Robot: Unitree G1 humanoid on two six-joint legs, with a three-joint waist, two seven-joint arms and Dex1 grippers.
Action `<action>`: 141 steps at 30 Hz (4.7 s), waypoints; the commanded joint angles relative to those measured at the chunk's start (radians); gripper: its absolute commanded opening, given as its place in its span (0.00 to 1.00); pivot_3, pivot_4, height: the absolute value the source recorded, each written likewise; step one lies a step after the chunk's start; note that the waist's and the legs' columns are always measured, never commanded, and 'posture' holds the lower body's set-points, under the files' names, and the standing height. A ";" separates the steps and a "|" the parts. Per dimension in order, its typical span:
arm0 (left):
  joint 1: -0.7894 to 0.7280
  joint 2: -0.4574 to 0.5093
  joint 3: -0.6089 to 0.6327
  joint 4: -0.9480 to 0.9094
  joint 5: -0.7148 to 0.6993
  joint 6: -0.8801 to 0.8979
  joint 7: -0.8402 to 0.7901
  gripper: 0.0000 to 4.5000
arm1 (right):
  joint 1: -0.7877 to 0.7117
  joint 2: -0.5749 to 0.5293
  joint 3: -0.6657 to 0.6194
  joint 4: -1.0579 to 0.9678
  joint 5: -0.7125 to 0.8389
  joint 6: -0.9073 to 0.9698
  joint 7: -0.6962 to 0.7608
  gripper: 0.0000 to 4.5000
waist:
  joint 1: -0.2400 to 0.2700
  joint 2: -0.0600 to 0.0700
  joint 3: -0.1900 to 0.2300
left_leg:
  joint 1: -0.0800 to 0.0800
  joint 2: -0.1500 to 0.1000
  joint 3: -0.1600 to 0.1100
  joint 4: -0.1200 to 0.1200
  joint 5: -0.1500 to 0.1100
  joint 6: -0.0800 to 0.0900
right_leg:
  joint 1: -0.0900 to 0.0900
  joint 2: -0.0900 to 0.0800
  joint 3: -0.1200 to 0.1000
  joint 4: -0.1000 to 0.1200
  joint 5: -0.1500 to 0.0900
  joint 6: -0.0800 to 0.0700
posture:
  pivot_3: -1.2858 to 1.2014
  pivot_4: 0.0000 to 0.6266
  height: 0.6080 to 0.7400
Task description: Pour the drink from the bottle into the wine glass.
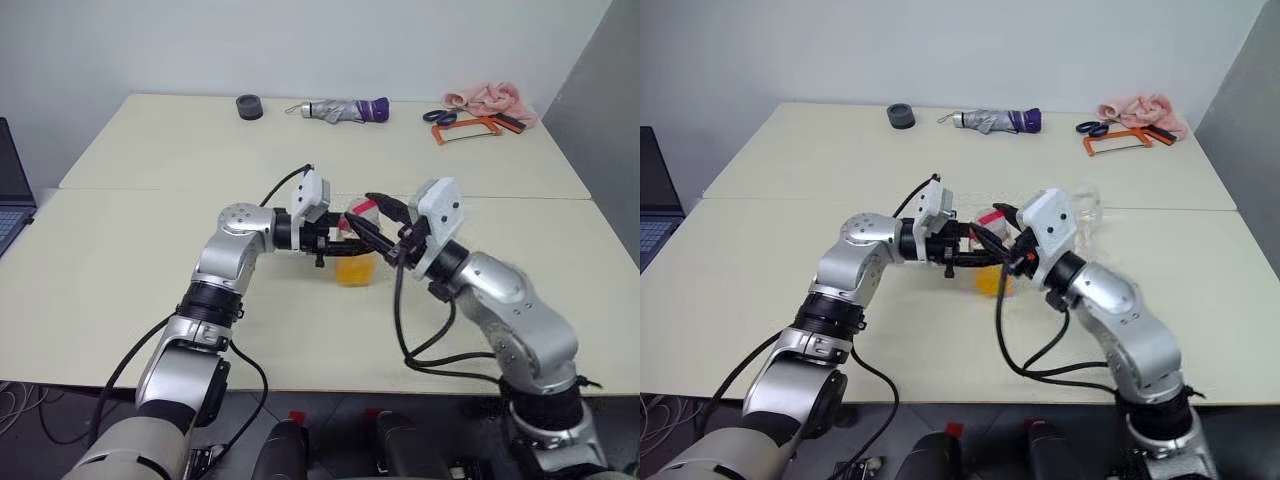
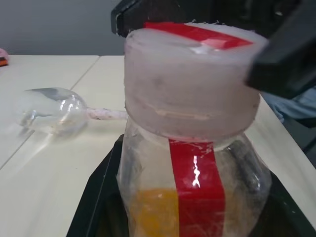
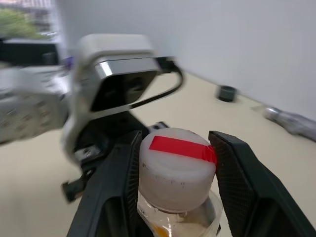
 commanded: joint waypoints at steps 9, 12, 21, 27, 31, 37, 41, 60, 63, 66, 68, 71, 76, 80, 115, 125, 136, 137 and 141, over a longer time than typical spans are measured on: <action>-0.018 0.014 0.032 -0.101 -0.049 0.046 -0.008 0.40 | -0.176 -0.049 -0.044 0.224 0.095 -0.037 0.310 0.48 | -0.006 0.000 0.000 | -0.002 0.002 -0.003 -0.001 0.000 0.000 | 0.000 -0.002 -0.002 0.000 0.000 -0.001 | 0.52 0.24 1.00; 0.000 0.013 0.033 -0.128 -0.055 0.060 0.004 0.40 | -0.109 -0.067 -0.097 0.134 0.112 -0.001 0.248 0.71 | -0.001 0.000 0.000 | -0.003 0.002 -0.003 0.000 0.000 0.000 | 0.000 -0.006 -0.002 0.000 0.000 -0.001 | 0.52 0.24 1.00; 0.006 0.016 0.031 -0.125 -0.059 0.058 0.008 0.40 | 0.095 -0.034 -0.181 -0.205 0.144 0.110 -0.036 0.94 | 0.007 0.000 0.000 | -0.001 0.000 -0.002 0.000 0.000 0.000 | 0.000 -0.004 -0.002 0.001 0.000 0.000 | 0.52 0.24 1.00; -0.009 0.009 0.024 -0.081 -0.047 0.035 0.001 0.40 | 0.108 0.055 -0.074 -0.285 0.034 0.115 -0.225 0.94 | 0.005 0.000 0.000 | -0.001 0.000 -0.002 0.000 0.000 0.000 | 0.000 -0.001 -0.001 0.001 0.000 0.000 | 0.52 0.24 1.00; -0.019 0.002 0.018 -0.057 -0.040 0.021 0.001 0.40 | 0.072 0.079 -0.025 -0.265 -0.029 0.106 -0.275 0.94 | 0.005 0.000 0.000 | -0.001 0.000 -0.002 0.000 0.000 0.000 | 0.000 -0.001 -0.001 0.001 0.000 0.000 | 0.52 0.24 1.00; -0.018 -0.006 0.014 -0.048 -0.036 0.004 0.005 0.40 | 0.056 0.095 0.003 -0.233 -0.082 0.091 -0.302 0.94 | 0.010 0.000 0.000 | -0.001 0.000 -0.002 0.000 0.000 0.000 | 0.000 -0.001 -0.001 0.001 0.000 0.000 | 0.52 0.24 1.00; -0.014 -0.008 0.014 -0.051 -0.036 0.001 0.007 0.40 | 0.056 0.082 0.012 -0.212 -0.116 0.074 -0.300 0.94 | 0.010 0.000 0.000 | -0.001 0.000 -0.002 0.000 0.000 0.000 | 0.000 -0.001 -0.001 0.001 0.000 0.000 | 0.52 0.24 1.00; -0.012 -0.005 0.027 -0.032 -0.022 -0.039 0.026 0.40 | 0.102 0.049 -0.075 -0.223 -0.077 0.129 -0.300 0.94 | 0.011 0.000 0.000 | -0.001 0.000 -0.002 0.000 0.000 0.000 | 0.000 -0.001 -0.001 0.001 0.000 0.000 | 0.52 0.24 1.00; -0.012 -0.005 0.027 -0.031 -0.022 -0.040 0.025 0.40 | 0.106 0.036 -0.091 -0.226 -0.070 0.135 -0.297 0.94 | 0.011 0.000 0.000 | -0.001 0.000 -0.002 0.000 0.000 0.000 | 0.000 -0.001 -0.001 0.001 0.000 0.000 | 0.52 0.24 1.00; -0.011 -0.004 0.027 -0.030 -0.022 -0.041 0.025 0.40 | 0.110 0.020 -0.102 -0.230 -0.057 0.140 -0.295 0.94 | 0.011 0.000 0.000 | -0.001 0.000 -0.002 0.000 0.000 0.000 | 0.000 -0.001 -0.001 0.001 0.000 0.000 | 0.52 0.24 1.00; -0.010 -0.003 0.027 -0.032 -0.022 -0.040 0.027 0.40 | 0.117 0.009 -0.111 -0.240 -0.041 0.146 -0.288 0.94 | 0.011 0.000 0.000 | -0.001 0.000 -0.002 0.000 0.000 0.000 | 0.000 -0.001 -0.001 0.001 0.000 0.000 | 0.52 0.24 1.00; -0.010 -0.002 0.028 -0.032 -0.021 -0.041 0.028 0.40 | 0.129 0.000 -0.122 -0.261 -0.005 0.152 -0.264 0.94 | 0.011 0.000 0.000 | -0.001 0.000 -0.002 0.000 0.000 0.000 | 0.000 -0.001 -0.001 0.001 0.000 0.000 | 0.52 0.24 1.00; -0.013 -0.002 0.028 -0.027 -0.020 -0.043 0.029 0.40 | 0.147 -0.016 -0.136 -0.292 0.052 0.168 -0.234 0.94 | 0.011 0.000 0.000 | -0.001 0.000 -0.002 0.000 0.000 0.000 | 0.000 -0.001 -0.001 0.001 0.000 0.000 | 0.52 0.24 1.00; -0.013 -0.003 0.029 -0.026 -0.020 -0.044 0.029 0.40 | 0.144 -0.023 -0.148 -0.315 0.100 0.182 -0.219 0.94 | 0.011 0.000 0.000 | -0.001 0.000 -0.002 0.000 0.000 0.000 | 0.000 -0.001 -0.001 0.001 0.000 0.000 | 0.52 0.24 1.00; -0.009 -0.005 0.029 -0.036 -0.026 -0.037 0.025 0.40 | 0.071 0.040 -0.055 -0.210 -0.043 0.155 -0.294 0.94 | 0.012 0.000 0.000 | -0.001 0.000 -0.002 0.000 0.000 0.000 | 0.000 -0.001 -0.001 0.001 0.000 0.000 | 0.52 0.24 1.00; -0.003 -0.008 0.030 -0.037 -0.026 -0.040 0.029 0.40 | 0.080 0.030 -0.069 -0.220 -0.028 0.175 -0.290 0.94 | 0.012 0.000 0.000 | -0.001 0.000 -0.002 0.000 0.000 0.000 | 0.000 -0.001 -0.001 0.001 0.000 -0.001 | 0.52 0.24 1.00; 0.003 -0.007 0.030 -0.038 -0.024 -0.044 0.033 0.40 | 0.085 0.027 -0.093 -0.237 0.018 0.198 -0.278 0.94 | 0.012 0.000 0.000 | -0.001 0.000 -0.002 0.000 0.000 0.000 | 0.000 -0.001 -0.001 0.001 0.000 -0.001 | 0.52 0.24 1.00; 0.004 -0.007 0.031 -0.038 -0.024 -0.044 0.033 0.40 | 0.084 0.027 -0.097 -0.238 0.022 0.201 -0.278 0.94 | 0.012 0.000 0.000 | -0.001 0.000 -0.002 0.000 0.000 0.000 | 0.000 -0.001 -0.001 0.001 0.000 0.000 | 0.52 0.24 1.00; 0.007 -0.006 0.031 -0.042 -0.025 -0.043 0.035 0.40 | 0.087 0.024 -0.105 -0.242 0.034 0.208 -0.281 0.94 | 0.012 0.000 0.000 | -0.001 0.000 -0.002 0.000 0.000 0.000 | 0.000 -0.001 -0.001 0.001 0.000 0.000 | 0.52 0.24 1.00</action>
